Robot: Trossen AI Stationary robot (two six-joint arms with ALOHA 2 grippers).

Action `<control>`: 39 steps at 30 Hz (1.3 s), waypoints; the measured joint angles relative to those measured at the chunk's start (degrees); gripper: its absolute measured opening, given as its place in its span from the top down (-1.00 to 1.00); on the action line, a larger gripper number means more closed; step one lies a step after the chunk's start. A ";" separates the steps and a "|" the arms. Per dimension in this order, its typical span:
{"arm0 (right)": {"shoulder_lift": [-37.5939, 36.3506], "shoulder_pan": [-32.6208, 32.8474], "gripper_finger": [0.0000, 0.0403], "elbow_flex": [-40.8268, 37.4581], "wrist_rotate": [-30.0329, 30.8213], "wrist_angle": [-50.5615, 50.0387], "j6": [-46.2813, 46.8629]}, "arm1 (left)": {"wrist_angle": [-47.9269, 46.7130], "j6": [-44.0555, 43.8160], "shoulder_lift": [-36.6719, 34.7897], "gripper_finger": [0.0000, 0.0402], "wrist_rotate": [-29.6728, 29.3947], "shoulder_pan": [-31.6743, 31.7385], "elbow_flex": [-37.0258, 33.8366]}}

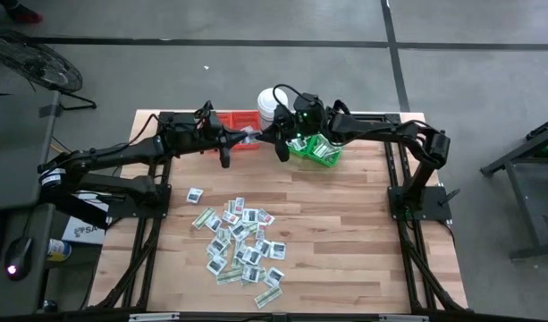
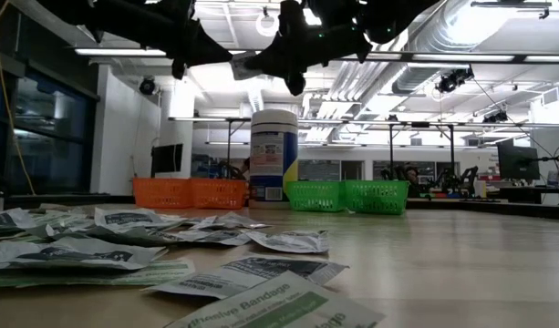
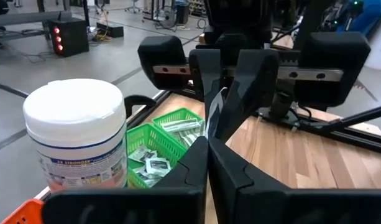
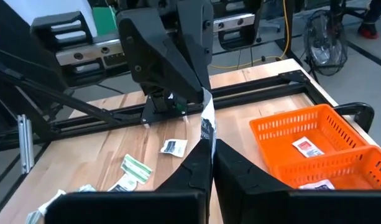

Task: Pick & Place First Aid Supplies
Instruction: Put the black towelette pack into the left green bin

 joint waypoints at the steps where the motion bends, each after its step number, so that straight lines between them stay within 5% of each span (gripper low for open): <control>1: 0.00 0.00 0.98 0.00 -0.01 0.06 0.15 | -0.01 0.16 0.00 0.96 0.00 0.00 0.00; 9: -0.04 -0.29 0.99 0.00 1.17 -2.25 1.11 | -0.02 2.14 0.00 0.43 0.70 0.00 -0.07; 16: -3.05 -3.60 1.00 -0.07 6.51 -15.61 1.28 | -0.29 4.37 -1.41 -0.05 -1.97 0.04 -0.09; 29: -5.88 -12.17 1.00 -0.26 8.80 -40.41 -5.78 | -5.94 10.42 -7.76 0.02 -8.75 0.07 -0.07; 39: -2.42 -19.44 1.00 -0.26 -1.11 -43.03 -11.87 | -7.28 12.46 -7.96 0.04 -7.34 3.11 -0.07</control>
